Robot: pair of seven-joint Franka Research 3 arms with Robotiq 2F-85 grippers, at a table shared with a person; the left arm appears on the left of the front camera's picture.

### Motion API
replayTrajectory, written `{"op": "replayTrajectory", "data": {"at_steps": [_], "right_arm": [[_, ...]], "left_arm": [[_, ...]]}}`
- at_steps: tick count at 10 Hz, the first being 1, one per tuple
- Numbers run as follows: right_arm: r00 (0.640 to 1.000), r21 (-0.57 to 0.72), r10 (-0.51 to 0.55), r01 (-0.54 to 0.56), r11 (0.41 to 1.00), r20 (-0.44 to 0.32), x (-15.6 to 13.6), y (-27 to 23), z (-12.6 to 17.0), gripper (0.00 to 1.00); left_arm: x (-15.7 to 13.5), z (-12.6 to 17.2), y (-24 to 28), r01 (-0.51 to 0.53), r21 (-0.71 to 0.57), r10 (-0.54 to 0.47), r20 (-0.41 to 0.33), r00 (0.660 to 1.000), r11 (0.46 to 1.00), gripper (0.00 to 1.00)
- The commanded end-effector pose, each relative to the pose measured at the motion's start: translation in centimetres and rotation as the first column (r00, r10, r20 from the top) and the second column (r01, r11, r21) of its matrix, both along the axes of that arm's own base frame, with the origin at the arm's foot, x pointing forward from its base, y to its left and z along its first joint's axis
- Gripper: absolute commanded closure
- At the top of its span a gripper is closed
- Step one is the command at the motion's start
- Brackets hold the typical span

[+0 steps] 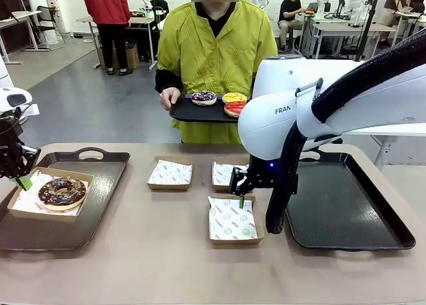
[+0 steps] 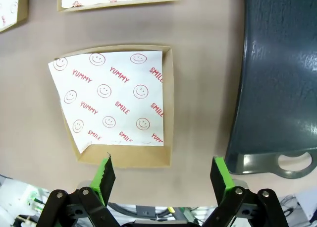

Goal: Individually package the donuts and arrange them on the tray.
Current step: Place the picked Paper togo box on the Handle tray while simultaneously picking up another Paper togo box from the table with the other hand.

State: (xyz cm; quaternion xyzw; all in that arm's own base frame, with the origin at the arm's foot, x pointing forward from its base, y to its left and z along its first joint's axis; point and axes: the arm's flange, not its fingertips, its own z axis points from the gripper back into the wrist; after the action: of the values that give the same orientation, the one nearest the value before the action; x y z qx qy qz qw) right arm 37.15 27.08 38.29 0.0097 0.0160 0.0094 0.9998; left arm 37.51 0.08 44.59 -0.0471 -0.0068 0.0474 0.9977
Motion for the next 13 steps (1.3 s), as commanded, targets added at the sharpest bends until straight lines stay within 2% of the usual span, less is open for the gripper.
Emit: {"op": "replayTrajectory", "data": {"at_steps": [1,4,6,9,13], "right_arm": [[0.999,-0.048,0.03,-0.029,0.998,0.028,-0.4,0.3,-0.7,0.0],[0.999,-0.073,-0.011,0.015,0.997,0.048,-1.2,0.8,-3.0,0.0],[0.997,-0.027,-0.007,0.009,1.0,0.082,-1.2,0.7,-4.6,0.0],[0.996,0.0,-0.011,0.011,1.0,0.086,-0.7,0.7,-6.4,0.0],[0.997,0.007,-0.02,0.019,1.0,0.079,-0.4,0.3,-7.5,0.0]], "left_arm": [[-0.3,-0.3,0.1,0.036,0.021,-0.036,0.021,0.999,0.999,0.99],[-0.3,-2.1,-0.7,0.066,0.117,-0.07,0.034,0.997,0.991,0.99],[-0.3,-2.6,-1.0,0.069,0.134,-0.075,0.039,0.996,0.989,0.99],[-0.2,-3.7,-1.1,0.062,0.144,-0.067,0.033,0.997,0.988,0.99],[0.2,-5.7,-1.9,0.055,0.149,-0.057,0.009,0.998,0.987,0.99]]}}
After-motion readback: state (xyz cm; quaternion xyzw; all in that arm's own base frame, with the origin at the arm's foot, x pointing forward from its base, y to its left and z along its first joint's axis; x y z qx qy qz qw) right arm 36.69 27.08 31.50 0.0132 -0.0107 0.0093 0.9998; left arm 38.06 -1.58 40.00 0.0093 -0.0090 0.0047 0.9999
